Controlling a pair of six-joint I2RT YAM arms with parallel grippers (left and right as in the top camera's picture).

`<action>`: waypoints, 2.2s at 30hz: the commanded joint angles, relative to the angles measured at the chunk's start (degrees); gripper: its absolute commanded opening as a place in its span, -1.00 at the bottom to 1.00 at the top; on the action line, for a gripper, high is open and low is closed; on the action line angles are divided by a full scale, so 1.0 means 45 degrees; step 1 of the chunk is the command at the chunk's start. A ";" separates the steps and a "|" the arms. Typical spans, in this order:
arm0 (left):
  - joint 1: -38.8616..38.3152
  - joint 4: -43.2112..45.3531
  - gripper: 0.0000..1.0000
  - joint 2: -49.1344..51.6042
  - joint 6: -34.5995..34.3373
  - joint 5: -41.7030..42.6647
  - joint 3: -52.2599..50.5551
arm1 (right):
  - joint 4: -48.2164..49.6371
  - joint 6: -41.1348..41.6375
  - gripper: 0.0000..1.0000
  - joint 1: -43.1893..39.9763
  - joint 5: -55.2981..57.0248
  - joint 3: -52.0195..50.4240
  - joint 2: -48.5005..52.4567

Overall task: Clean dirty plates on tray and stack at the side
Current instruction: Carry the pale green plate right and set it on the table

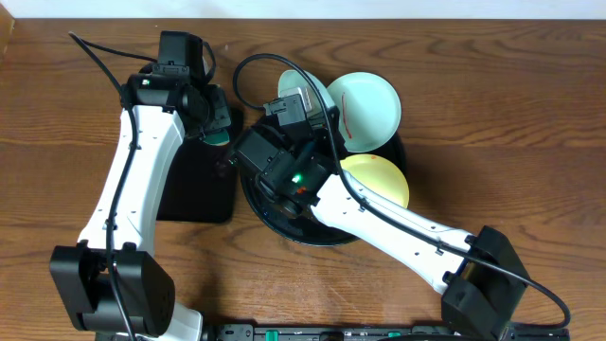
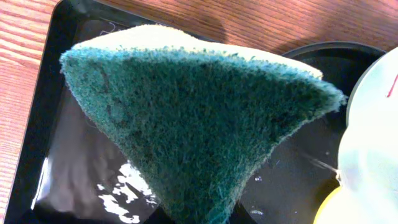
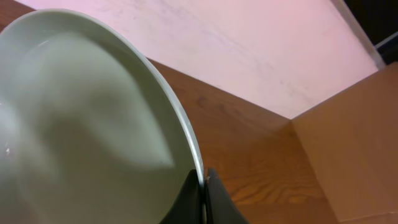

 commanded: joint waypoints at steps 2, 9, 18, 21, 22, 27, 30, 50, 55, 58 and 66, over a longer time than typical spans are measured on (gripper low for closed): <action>0.0063 0.0049 -0.85 -0.0136 -0.0024 0.0083 0.0165 | 0.0087 -0.0053 -0.98 0.0083 0.0787 0.0165 -0.0199; 0.0063 0.0049 -0.85 -0.0136 -0.0024 0.0083 0.0165 | -0.0160 -0.0053 -0.98 -0.0078 -0.1234 0.0165 -0.0199; 0.0063 0.0044 -0.85 -0.0136 -0.0024 0.0083 0.0165 | -0.0253 -0.0053 -0.98 -0.2516 -1.0690 0.0165 -0.0253; 0.0063 0.0044 -0.85 -0.0136 -0.0024 0.0083 0.0165 | -0.0262 -0.0063 -0.98 -0.3876 -1.3415 0.0165 -0.0457; 0.0063 0.0044 -0.84 -0.0136 -0.0024 0.0083 0.0165 | -0.0267 -0.0063 -0.98 -0.4367 -1.4256 0.0165 -0.0544; 0.0063 0.0044 -0.85 -0.0136 -0.0024 0.0083 0.0165 | -0.0597 -0.0068 -0.98 -0.6999 -1.7286 0.0165 -0.1049; 0.0063 0.0044 -0.85 -0.0136 -0.0024 0.0078 0.0165 | -0.1185 -0.0068 -0.98 -0.8621 -1.7563 0.0165 -0.1399; 0.0063 0.0049 -0.85 -0.0121 -0.0024 0.0083 -0.0068 | -0.3094 -0.0097 -0.98 -1.5256 -1.6602 -0.2409 -0.1598; 0.0063 0.0049 -0.85 -0.0117 -0.0024 0.0078 -0.0068 | -0.1666 -0.0097 -0.97 -1.5441 -1.6461 -0.4269 -0.1598; 0.0063 0.0049 -0.85 -0.0117 -0.0024 0.0083 -0.0068 | -0.0709 -0.0073 -0.98 -1.5441 -1.6155 -0.5280 -0.1598; 0.0063 0.0049 -0.85 -0.0117 -0.0024 0.0083 -0.0068 | 0.1375 0.0675 -0.97 -1.5703 -1.4547 -0.6819 -0.1588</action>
